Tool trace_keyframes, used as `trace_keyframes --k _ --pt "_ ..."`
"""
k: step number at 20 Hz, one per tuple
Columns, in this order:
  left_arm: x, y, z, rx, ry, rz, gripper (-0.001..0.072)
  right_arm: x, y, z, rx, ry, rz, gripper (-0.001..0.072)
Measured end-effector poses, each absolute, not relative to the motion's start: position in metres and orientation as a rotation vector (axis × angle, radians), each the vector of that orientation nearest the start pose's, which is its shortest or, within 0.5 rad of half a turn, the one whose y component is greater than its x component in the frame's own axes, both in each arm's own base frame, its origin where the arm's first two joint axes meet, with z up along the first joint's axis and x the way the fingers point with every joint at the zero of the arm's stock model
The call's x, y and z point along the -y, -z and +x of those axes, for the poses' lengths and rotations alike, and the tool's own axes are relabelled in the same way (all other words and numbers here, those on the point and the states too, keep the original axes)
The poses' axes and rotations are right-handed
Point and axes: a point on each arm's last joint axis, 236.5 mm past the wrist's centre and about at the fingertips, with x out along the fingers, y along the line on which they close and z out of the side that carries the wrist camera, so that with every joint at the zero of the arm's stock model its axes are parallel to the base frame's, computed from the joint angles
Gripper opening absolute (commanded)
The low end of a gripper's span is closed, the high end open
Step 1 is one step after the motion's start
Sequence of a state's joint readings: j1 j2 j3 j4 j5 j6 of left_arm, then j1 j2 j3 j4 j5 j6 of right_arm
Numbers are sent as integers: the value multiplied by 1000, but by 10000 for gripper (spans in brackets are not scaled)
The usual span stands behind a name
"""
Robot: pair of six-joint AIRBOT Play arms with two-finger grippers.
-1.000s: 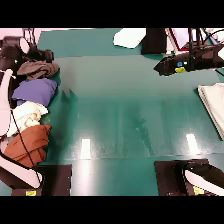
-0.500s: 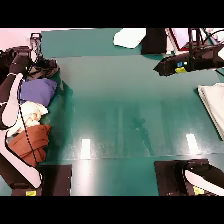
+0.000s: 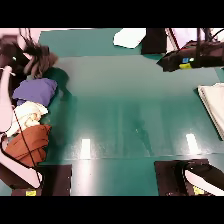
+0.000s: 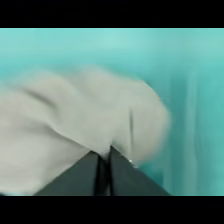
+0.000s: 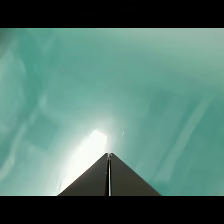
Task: Fold the shirts.
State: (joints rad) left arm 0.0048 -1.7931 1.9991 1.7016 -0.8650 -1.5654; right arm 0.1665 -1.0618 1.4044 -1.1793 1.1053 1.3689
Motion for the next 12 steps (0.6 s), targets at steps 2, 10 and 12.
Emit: trace_keyframes --k 2,10,12 --pt "-4 -230 606 -494 -31 168 29 -144 -250 389 -648 -490 35 14" --pt "128 -416 454 -182 251 324 29 -135 -380 384 -349 -468 -18 14" --pt "172 -396 435 -226 359 358 30 -129 -400 381 -310 -446 -47 14"
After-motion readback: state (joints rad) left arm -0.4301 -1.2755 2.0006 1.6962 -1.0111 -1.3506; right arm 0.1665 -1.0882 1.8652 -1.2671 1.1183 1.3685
